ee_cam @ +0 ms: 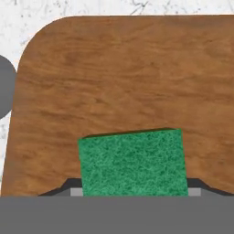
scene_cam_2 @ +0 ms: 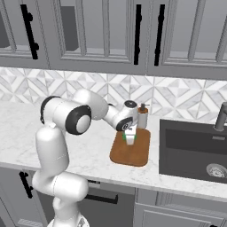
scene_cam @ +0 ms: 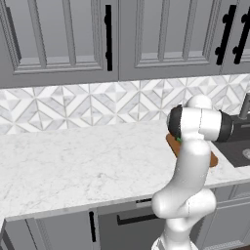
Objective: Pick up the sponge from the counter and clean the cutting board by briefly scrubbing or pressing down on the cutting board. Once finished, release the sponge.
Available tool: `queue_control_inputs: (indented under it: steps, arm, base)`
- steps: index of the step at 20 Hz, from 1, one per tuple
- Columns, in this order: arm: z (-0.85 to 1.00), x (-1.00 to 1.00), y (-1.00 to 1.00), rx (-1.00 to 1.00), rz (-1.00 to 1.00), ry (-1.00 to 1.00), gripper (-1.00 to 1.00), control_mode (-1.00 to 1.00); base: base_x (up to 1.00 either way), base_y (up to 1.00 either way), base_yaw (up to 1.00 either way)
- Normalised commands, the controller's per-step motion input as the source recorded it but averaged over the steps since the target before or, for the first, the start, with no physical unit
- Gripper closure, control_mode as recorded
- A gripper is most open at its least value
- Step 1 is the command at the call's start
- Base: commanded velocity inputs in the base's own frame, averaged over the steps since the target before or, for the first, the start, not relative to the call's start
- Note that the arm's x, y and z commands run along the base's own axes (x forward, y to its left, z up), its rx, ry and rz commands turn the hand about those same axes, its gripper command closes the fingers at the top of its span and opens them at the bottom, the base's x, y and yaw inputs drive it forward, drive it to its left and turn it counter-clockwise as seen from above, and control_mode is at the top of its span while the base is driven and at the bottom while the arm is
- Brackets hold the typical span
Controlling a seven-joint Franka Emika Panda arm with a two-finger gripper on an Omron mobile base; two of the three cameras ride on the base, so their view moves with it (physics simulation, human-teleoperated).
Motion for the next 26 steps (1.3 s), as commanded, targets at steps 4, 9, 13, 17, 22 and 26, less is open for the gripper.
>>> queue_control_inputs:
  steps: [4,9,13,17,22,26]
  arm:
    - [0.00,0.52,0.00,0.00,-0.04,0.00,1.00,-1.00]
    - [-0.04,-0.04,-0.06,0.00,-0.06,0.00,1.00,-1.00]
    - [-0.14,-0.82,-0.02,0.00,-0.03,-0.07,1.00,-1.00]
    - [-0.18,-1.00,0.00,0.00,-0.02,-0.05,1.00,-1.00]
    - [-0.17,-1.00,0.00,0.00,-0.01,-0.01,1.00,-1.00]
    - [-0.16,-0.80,0.00,0.00,-0.04,0.09,1.00,-1.00]
  base:
    - [0.00,0.00,0.00]
    - [0.00,0.00,0.00]
    - [0.00,0.00,0.00]
    - [0.00,0.00,0.00]
    - [0.00,0.00,0.00]
    - [0.00,0.00,0.00]
